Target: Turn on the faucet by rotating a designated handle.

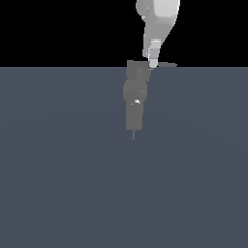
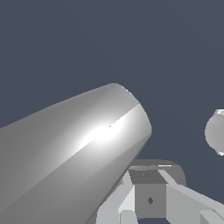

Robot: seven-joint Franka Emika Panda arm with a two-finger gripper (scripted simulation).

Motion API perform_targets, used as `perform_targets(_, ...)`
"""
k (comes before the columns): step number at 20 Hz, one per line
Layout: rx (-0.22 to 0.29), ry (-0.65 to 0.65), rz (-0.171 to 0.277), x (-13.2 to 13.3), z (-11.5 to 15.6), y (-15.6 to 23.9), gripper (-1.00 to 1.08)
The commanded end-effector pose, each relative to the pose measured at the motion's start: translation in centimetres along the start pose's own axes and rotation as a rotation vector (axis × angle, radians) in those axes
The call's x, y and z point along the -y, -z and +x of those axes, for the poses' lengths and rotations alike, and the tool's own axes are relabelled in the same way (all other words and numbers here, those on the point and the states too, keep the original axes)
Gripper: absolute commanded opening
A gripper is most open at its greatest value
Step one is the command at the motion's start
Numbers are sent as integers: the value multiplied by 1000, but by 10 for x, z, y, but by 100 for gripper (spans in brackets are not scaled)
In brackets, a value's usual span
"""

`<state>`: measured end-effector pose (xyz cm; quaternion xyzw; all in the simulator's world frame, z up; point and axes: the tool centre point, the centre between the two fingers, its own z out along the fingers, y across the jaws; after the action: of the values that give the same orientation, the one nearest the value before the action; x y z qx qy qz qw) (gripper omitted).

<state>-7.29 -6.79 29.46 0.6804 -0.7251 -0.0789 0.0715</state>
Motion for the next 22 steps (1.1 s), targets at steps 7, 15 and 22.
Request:
perform_targets(7, -1, -8, 10, 20, 22, 1, -100)
perform_targets(15, -1, -14, 12, 33, 41, 1, -100)
perform_targets(22, 0, -19, 13, 44, 57, 2, -100)
